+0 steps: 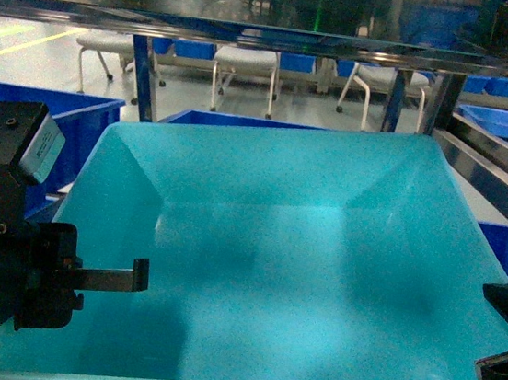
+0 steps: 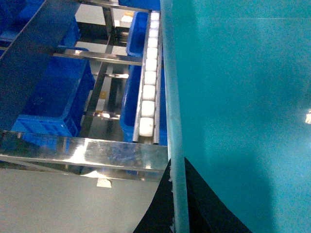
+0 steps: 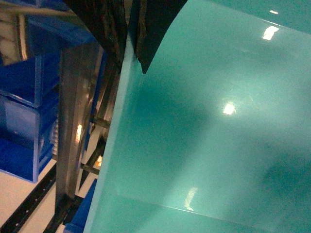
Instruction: Organize blue bins on left shelf correctly
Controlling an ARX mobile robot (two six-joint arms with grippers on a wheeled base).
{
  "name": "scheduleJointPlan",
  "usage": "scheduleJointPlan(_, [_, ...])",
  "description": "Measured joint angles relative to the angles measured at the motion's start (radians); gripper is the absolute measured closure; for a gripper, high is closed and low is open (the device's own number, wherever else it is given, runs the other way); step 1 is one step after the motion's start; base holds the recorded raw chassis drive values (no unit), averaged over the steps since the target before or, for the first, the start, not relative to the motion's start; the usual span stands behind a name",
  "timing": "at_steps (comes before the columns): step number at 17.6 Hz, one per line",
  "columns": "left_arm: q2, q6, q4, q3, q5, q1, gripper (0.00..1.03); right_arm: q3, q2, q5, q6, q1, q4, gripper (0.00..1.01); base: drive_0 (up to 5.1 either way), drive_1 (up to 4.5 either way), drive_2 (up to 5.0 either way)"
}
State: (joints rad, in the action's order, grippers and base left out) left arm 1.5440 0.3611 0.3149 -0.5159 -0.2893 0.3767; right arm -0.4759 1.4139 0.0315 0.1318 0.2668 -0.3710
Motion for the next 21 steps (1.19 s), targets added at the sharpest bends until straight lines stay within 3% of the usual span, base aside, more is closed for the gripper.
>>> scheduleJointPlan(2, [0.0,0.0,0.0,0.0,-0.002,-0.003,1.01,0.0,0.0,0.001,0.0,0.001,0.0,0.98,-4.5,3.86,1.3])
scheduleJointPlan(17, [-0.001,0.0,0.0,0.0,0.0,-0.005,1.01,0.0,0.0,0.003,0.0,0.001,-0.002,0.98,0.0,0.0,0.0])
scheduleJointPlan(21, [-0.001,-0.001,-0.005,0.0,-0.003,0.013,1.01,0.001,0.0,-0.006,0.001,-0.019,0.022,0.98,0.0,0.0,0.0])
